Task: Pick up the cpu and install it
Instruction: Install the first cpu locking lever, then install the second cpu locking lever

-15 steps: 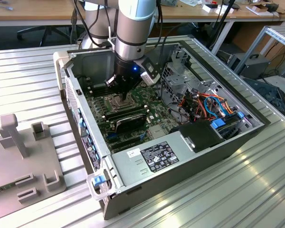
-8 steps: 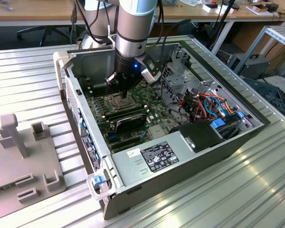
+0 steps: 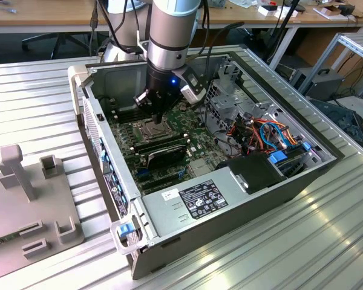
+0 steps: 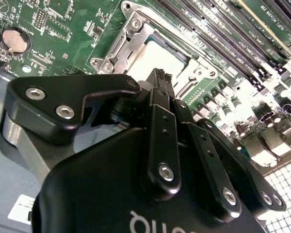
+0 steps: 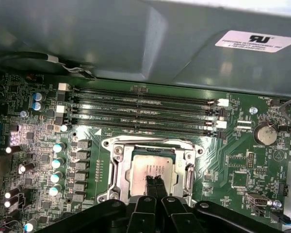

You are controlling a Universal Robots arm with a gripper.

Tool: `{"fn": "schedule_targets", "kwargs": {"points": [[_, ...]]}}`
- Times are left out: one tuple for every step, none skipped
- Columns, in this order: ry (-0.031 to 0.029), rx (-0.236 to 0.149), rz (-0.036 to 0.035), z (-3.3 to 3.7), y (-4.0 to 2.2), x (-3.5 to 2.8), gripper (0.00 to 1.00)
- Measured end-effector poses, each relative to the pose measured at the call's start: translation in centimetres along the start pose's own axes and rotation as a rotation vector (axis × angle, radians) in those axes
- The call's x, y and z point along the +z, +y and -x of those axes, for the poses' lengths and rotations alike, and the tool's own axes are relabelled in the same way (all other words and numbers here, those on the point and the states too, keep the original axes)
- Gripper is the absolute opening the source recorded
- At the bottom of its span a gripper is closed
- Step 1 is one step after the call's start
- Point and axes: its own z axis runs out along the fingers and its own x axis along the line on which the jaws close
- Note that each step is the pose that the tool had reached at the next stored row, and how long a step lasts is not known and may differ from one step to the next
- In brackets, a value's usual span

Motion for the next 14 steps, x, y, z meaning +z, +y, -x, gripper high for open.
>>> {"fn": "schedule_targets", "kwargs": {"points": [[0.0001,0.0,-0.0001,0.0,-0.06,-0.01,0.11],[0.0001,0.0,-0.0002,-0.01,-0.13,-0.01,0.11],[0.0,0.0,-0.0001,-0.02,-0.21,-0.01,0.11],[0.0,0.0,-0.0001,-0.02,-0.29,-0.01,0.11],[0.0,0.0,-0.0001,-0.03,-0.3,-0.01,0.11],[0.0,0.0,-0.0002,-0.03,-0.3,-0.01,0.11],[0.0,0.0,-0.0002,-0.03,-0.3,-0.01,0.11],[0.0002,0.0,-0.0013,-0.03,-0.3,-0.01,0.11],[0.0003,0.0,-0.0022,-0.03,-0.3,-0.02,0.11],[0.0002,0.0,-0.0022,-0.03,-0.3,-0.02,0.11],[0.0002,0.0,-0.0022,-0.03,-0.3,-0.01,0.11],[0.0003,0.0,-0.0023,-0.03,-0.3,-0.01,0.11],[0.0003,0.0,-0.0023,-0.03,-0.3,-0.02,0.11],[0.0003,0.0,-0.0024,-0.03,-0.3,-0.02,0.11]]}}
